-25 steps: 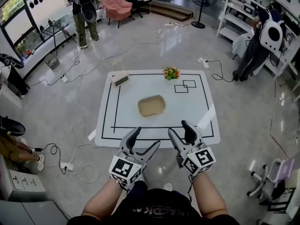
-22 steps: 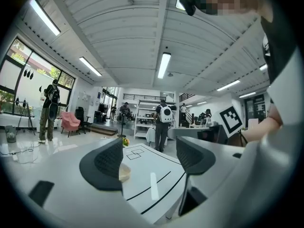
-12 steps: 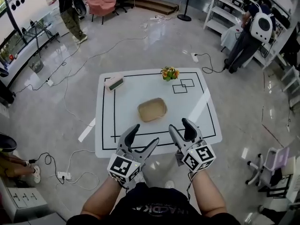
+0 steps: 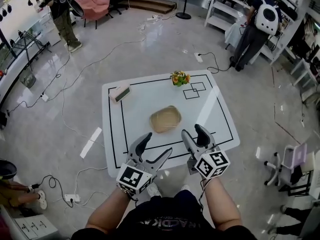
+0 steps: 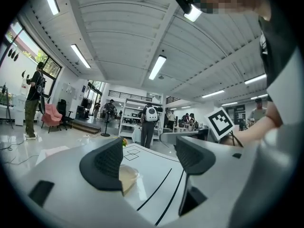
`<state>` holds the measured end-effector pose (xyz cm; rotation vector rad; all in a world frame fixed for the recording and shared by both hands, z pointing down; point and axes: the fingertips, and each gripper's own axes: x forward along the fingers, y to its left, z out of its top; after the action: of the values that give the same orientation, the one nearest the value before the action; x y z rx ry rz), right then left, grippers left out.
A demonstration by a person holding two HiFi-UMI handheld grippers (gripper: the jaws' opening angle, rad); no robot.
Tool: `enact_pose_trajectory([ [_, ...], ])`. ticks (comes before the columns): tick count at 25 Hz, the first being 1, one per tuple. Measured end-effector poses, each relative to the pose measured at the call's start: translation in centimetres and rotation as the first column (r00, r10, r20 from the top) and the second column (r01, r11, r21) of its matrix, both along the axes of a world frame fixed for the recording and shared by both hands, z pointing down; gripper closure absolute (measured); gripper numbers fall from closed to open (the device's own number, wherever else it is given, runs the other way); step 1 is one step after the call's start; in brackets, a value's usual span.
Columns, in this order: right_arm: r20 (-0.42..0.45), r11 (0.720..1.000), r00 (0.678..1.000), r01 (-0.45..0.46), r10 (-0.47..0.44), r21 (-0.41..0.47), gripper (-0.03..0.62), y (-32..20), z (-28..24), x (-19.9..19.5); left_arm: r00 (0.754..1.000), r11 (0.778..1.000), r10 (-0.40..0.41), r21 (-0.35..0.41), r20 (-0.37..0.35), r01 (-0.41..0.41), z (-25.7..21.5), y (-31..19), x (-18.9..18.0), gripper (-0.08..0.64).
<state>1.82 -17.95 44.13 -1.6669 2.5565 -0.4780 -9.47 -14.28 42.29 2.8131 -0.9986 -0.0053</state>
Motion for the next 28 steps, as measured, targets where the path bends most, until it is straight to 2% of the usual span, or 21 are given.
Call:
enact_pose_trajectory([
  [6, 0.002, 0.999, 1.000, -0.020, 0.020, -0.047, 0.345, -0.7, 1.7, -0.5, 1.000, 1.000, 0.024, -0.010, -0.017, -0.024, 0.3, -0.3, -0.4, 0.219],
  [19, 0.057, 0.989, 0.998, -0.020, 0.029, -0.147, 0.345, -3.0, 6.2, -0.2, 1.000, 0.999, -0.001, -0.054, -0.005, 0.001, 1.7, -1.3, -0.7, 0.221],
  [28, 0.101, 0.965, 0.995, 0.001, 0.027, -0.263, 0.345, -5.2, 11.1, 1.1, 0.999, 0.996, -0.022, -0.089, 0.025, 0.024, 3.3, -2.8, 0.3, 0.221],
])
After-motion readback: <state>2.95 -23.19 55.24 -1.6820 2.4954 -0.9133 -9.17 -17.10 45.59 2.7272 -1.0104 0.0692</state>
